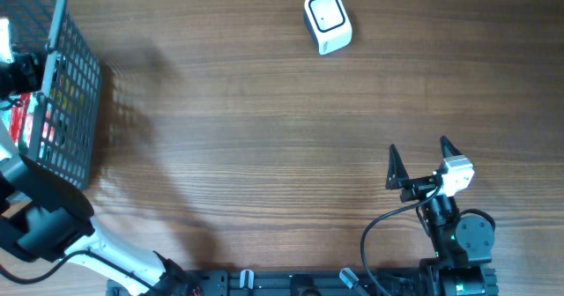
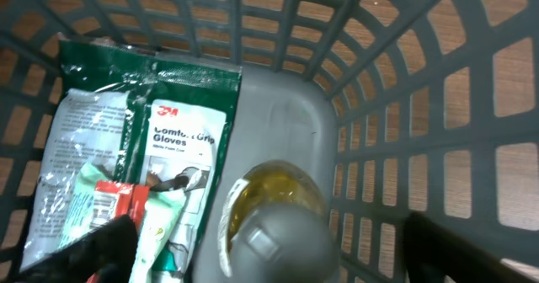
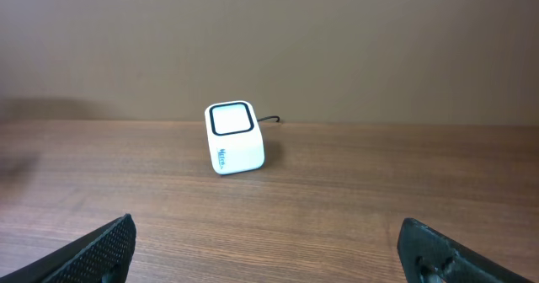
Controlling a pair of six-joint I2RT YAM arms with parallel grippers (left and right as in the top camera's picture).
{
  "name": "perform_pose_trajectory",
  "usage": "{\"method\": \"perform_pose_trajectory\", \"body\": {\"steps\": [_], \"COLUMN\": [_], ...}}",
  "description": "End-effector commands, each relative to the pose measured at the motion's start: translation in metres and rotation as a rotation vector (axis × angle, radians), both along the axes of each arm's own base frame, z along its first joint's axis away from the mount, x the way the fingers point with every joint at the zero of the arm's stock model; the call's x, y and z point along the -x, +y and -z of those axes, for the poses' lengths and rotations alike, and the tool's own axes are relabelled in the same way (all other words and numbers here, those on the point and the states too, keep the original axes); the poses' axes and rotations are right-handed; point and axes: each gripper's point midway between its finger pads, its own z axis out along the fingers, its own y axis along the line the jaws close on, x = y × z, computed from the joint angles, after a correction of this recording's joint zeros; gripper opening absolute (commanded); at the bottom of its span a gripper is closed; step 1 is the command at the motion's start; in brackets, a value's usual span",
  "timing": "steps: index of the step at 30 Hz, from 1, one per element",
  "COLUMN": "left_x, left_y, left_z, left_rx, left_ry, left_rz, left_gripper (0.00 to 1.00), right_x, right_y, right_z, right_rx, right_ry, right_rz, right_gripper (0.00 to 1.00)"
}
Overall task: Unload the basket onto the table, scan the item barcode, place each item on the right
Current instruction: 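Reach the left gripper into the basket toward the yellow oil bottle, then grasp the yellow oil bottle by its cap with the left gripper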
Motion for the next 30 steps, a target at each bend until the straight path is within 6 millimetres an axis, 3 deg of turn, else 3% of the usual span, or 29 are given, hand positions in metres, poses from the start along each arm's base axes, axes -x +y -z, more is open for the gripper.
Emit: {"method": "perform_pose_trajectory", "body": {"steps": [1, 5, 9, 11, 19, 23, 30], "left_x": [0.0, 0.001, 0.0, -0.002, -0.006, -0.014, -0.019], "left_y": [-0.002, -0.001, -0.001, 0.001, 0.004, 0.004, 0.004], "left_z": [0.015, 0.036, 0.055, 0.059, 0.057, 0.033, -0.035], "left_rx": [0.01, 0.03, 0.053, 0.053, 0.04, 0.052, -0.008], "left_ry": [0.023, 0.057, 0.085, 0.085, 0.065, -0.005, -0.153], "left_rz": [0.025, 0.02, 0.021, 0.021, 0.018, -0.009, -0.031], "left_gripper": [0.83, 0.81, 0.72, 0.59, 0.4, 0.38, 0.38], "right_x": [0.0, 0.0, 0.0, 0.0, 0.0, 0.0, 0.0], "right_y": [-0.001, -0.001, -0.001, -0.001, -0.001, -0.001, -0.001], "right_z": [-0.002, -0.002, -0.002, -0.002, -0.002, -0.002, -0.002], "right_rx": [0.002, 0.002, 0.003, 0.002, 0.003, 0.003, 0.003], "right_ry": [-0.011, -0.01, -0.011, -0.011, -0.011, -0.011, -0.011], "right_rz": [0.006, 0.006, 0.006, 0.006, 0.006, 0.006, 0.006], "right_gripper": [1.0, 1.0, 1.0, 1.0, 1.0, 1.0, 1.0]}}
